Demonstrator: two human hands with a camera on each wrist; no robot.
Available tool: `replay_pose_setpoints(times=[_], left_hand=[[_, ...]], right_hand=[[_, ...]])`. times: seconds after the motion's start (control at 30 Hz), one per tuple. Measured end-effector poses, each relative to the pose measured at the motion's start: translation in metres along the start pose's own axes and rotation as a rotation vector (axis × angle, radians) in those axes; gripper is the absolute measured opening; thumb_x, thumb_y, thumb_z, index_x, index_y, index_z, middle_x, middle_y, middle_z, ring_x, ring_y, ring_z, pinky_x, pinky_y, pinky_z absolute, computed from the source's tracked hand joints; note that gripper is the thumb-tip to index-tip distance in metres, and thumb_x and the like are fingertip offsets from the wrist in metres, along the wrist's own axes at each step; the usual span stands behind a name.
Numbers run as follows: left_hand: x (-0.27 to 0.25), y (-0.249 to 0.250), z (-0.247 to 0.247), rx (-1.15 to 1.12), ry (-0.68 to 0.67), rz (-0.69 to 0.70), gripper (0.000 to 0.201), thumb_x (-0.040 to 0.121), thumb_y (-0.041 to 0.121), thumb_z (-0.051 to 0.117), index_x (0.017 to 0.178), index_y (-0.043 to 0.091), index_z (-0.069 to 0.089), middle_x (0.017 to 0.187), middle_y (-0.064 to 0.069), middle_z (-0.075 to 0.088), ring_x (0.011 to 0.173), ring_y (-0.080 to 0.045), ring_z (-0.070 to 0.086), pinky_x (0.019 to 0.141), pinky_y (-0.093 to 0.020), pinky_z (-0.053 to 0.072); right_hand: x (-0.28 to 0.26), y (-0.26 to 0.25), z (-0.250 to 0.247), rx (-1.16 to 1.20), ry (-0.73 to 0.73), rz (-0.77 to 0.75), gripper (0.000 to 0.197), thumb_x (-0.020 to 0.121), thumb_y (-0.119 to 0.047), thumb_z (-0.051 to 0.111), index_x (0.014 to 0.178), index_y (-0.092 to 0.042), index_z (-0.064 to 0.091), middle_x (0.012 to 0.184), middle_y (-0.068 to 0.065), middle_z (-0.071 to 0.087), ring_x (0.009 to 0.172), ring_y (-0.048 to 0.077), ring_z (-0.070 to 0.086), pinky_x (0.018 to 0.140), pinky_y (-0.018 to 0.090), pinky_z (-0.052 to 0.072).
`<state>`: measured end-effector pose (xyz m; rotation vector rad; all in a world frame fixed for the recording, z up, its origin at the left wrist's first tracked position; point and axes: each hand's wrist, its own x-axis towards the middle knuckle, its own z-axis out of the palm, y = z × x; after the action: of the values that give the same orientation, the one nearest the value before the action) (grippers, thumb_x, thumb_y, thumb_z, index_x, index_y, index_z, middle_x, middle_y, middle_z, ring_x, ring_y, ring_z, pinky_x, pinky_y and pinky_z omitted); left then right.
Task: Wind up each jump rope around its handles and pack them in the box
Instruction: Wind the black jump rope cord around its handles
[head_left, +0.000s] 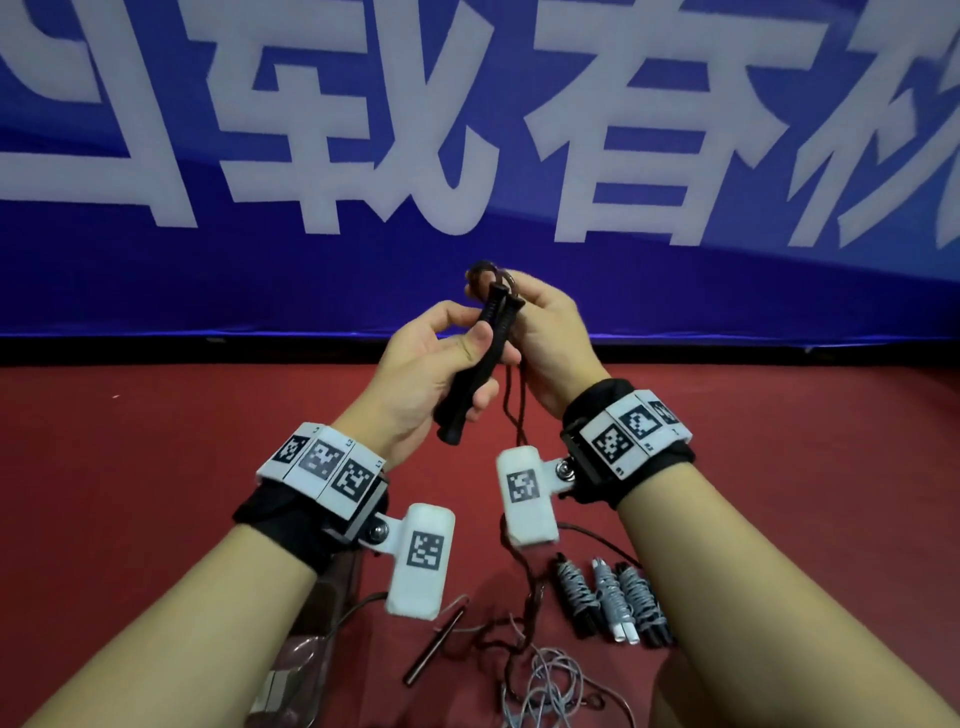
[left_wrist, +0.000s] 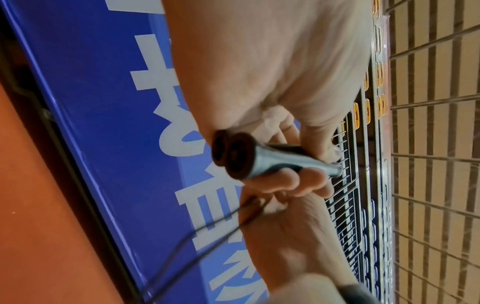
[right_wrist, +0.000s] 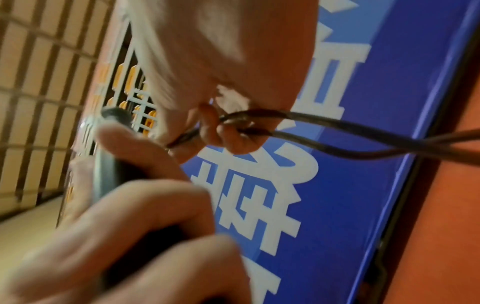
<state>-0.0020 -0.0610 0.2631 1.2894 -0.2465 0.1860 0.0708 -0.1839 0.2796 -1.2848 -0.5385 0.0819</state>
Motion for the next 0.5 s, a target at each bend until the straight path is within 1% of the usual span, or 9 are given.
replay_pose_setpoints(times=[0.03, 0.1, 0.13, 0.2, 0.23, 0.3, 0.33, 0.4, 0.5], left_hand=[[0.000, 0.002, -0.001, 0.004, 0.018, -0.003, 0.033, 0.086, 0.030, 0.064, 0.109, 0.010, 0.049, 0.086, -0.012, 0.074, 0.047, -0.019, 0.050, 0.048, -0.025, 0.039], [0.002, 0.003, -0.007, 0.045, 0.058, -0.025, 0.046, 0.086, 0.029, 0.066, 0.121, 0.008, 0.044, 0.089, -0.013, 0.075, 0.047, -0.020, 0.052, 0.047, -0.026, 0.040], [0.003, 0.002, -0.010, 0.072, 0.081, -0.044, 0.053, 0.087, 0.027, 0.068, 0.127, 0.007, 0.040, 0.089, -0.014, 0.076, 0.047, -0.021, 0.052, 0.047, -0.026, 0.040], [0.006, -0.002, -0.015, 0.126, 0.094, -0.071, 0.057, 0.093, 0.019, 0.067, 0.137, 0.006, 0.033, 0.088, -0.017, 0.075, 0.048, -0.022, 0.053, 0.046, -0.027, 0.041], [0.006, -0.003, -0.016, 0.154, 0.069, -0.074, 0.056, 0.095, 0.016, 0.066, 0.140, 0.009, 0.034, 0.088, -0.019, 0.075, 0.049, -0.023, 0.054, 0.046, -0.027, 0.042], [0.005, -0.005, -0.019, 0.213, 0.002, -0.058, 0.056, 0.094, 0.015, 0.067, 0.144, 0.022, 0.042, 0.090, -0.022, 0.074, 0.053, -0.025, 0.056, 0.048, -0.028, 0.044], [0.005, -0.005, -0.020, 0.244, -0.016, -0.044, 0.056, 0.093, 0.016, 0.069, 0.144, 0.026, 0.047, 0.088, -0.022, 0.074, 0.053, -0.026, 0.058, 0.049, -0.029, 0.045], [0.005, -0.008, -0.023, 0.303, 0.000, -0.031, 0.049, 0.093, 0.014, 0.069, 0.140, 0.021, 0.056, 0.083, -0.018, 0.074, 0.053, -0.024, 0.060, 0.047, -0.027, 0.046], [0.007, -0.016, -0.026, 0.346, 0.100, -0.034, 0.029, 0.096, 0.011, 0.068, 0.125, 0.014, 0.067, 0.083, -0.011, 0.075, 0.052, -0.019, 0.062, 0.045, -0.025, 0.047]], right_hand=[[0.000, 0.001, 0.005, 0.004, -0.030, 0.034, 0.014, 0.099, -0.006, 0.058, 0.099, -0.008, 0.072, 0.072, 0.019, 0.057, 0.067, 0.028, 0.051, 0.054, 0.028, 0.049], [-0.005, 0.008, 0.010, 0.028, -0.046, 0.069, 0.021, 0.101, -0.010, 0.057, 0.084, -0.013, 0.069, 0.053, 0.005, 0.041, 0.051, 0.017, 0.037, 0.045, 0.024, 0.037], [-0.006, 0.014, 0.010, 0.048, -0.033, 0.081, 0.026, 0.101, -0.015, 0.059, 0.076, -0.017, 0.067, 0.051, -0.001, 0.037, 0.048, 0.014, 0.032, 0.044, 0.023, 0.031], [-0.010, 0.025, 0.008, 0.079, -0.010, 0.110, 0.033, 0.101, -0.023, 0.061, 0.068, -0.020, 0.061, 0.052, -0.003, 0.035, 0.047, 0.011, 0.029, 0.045, 0.022, 0.023], [-0.012, 0.030, 0.005, 0.096, -0.004, 0.129, 0.036, 0.101, -0.025, 0.060, 0.066, -0.020, 0.058, 0.052, -0.004, 0.035, 0.047, 0.010, 0.029, 0.046, 0.023, 0.019], [-0.013, 0.035, 0.001, 0.114, -0.015, 0.166, 0.037, 0.103, -0.023, 0.057, 0.066, -0.020, 0.054, 0.052, -0.005, 0.035, 0.048, 0.011, 0.031, 0.049, 0.027, 0.015], [-0.012, 0.036, -0.001, 0.103, -0.025, 0.188, 0.035, 0.103, -0.021, 0.056, 0.068, -0.019, 0.052, 0.052, -0.006, 0.036, 0.051, 0.013, 0.032, 0.050, 0.027, 0.014], [-0.013, 0.038, -0.003, 0.042, -0.015, 0.244, 0.031, 0.101, -0.015, 0.055, 0.071, -0.017, 0.052, 0.053, -0.006, 0.040, 0.052, 0.012, 0.035, 0.047, 0.024, 0.017], [-0.016, 0.040, -0.004, -0.068, 0.023, 0.265, 0.021, 0.097, -0.011, 0.058, 0.076, -0.014, 0.059, 0.059, -0.004, 0.048, 0.054, 0.009, 0.041, 0.046, 0.019, 0.030]])
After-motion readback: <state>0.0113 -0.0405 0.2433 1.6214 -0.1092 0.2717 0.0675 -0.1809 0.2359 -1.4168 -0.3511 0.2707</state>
